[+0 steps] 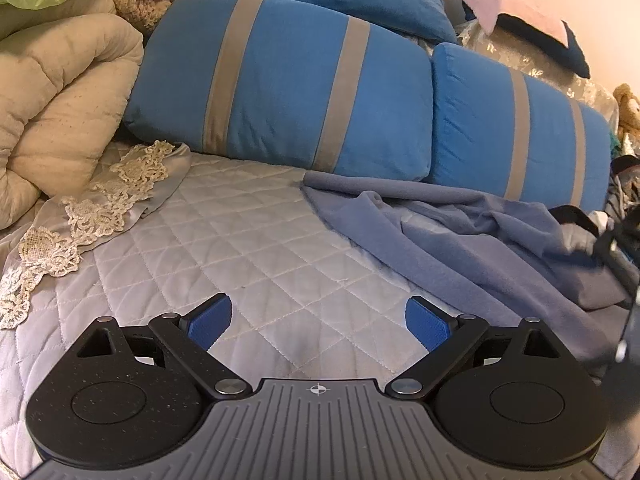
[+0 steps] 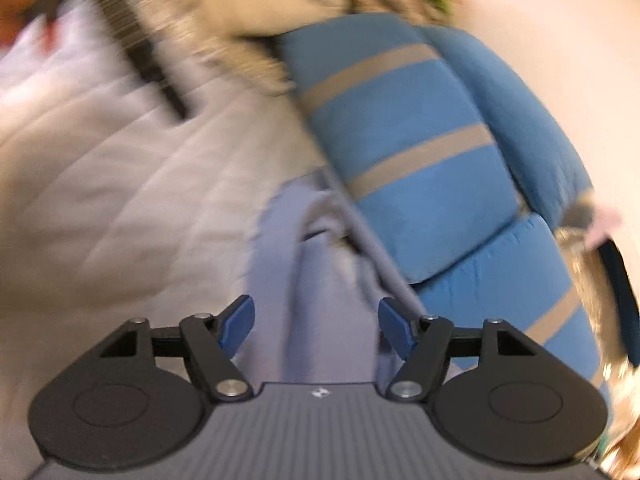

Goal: Fold clothes

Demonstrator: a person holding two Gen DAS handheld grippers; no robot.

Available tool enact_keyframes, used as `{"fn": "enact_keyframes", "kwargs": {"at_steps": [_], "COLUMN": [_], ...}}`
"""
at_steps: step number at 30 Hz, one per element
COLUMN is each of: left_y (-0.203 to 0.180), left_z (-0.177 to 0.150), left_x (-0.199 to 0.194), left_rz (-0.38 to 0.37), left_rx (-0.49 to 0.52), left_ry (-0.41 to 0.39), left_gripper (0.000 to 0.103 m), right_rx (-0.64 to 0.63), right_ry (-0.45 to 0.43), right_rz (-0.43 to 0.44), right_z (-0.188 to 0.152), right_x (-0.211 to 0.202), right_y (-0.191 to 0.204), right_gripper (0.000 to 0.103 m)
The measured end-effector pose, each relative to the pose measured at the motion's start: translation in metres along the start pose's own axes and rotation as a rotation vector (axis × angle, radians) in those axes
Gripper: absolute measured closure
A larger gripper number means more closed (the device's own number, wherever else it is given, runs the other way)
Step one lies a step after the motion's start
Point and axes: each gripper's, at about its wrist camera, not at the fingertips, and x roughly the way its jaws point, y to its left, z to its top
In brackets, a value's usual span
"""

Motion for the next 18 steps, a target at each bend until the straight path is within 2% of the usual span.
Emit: {"fn": "enact_keyframes", "kwargs": {"at_steps": [2,6,9,11,15,18], "left_y": [-0.001,-0.002,-0.002,-0.002,-0.003,-0.003], "left_z": [0.000,-0.002,-0.002,-0.002,-0.002,-0.003], "left_x": [0.000,0.001,0.002,0.002,0.002,0.003], "left_rz": [0.000,0.001,0.003,0.003,0.003,0.004], "left_rx": [0.002,0.012,0.015,0.014,0.012,0.015], "left_ry": [-0.001,0.003,0.008,0.008,0.008,0.010], "left_gripper": [0.007,0.007,0.007,0.007,0.007,0.007], "right_rx": [-0.097,-0.202,-0.241,-0.231,-0.121,-0.115], "right_ry": [0.021,0.116,0.197,0.214,0.211,0.231], "right_rz": [-0.028,-0.086,-0.048,-0.013,0.033,-0.011], "right_z": [-0.001,0.009,0.017,0.020,0.026,0.025], "right_x": [-0.001,0.005,0.013,0.019,0.033,0.042], "right_y": [0.017,0.028,0.027,0.025,0.014,0.012], "right_gripper": [0.026,0.026,0.027,0.027,0.026,0.026]}}
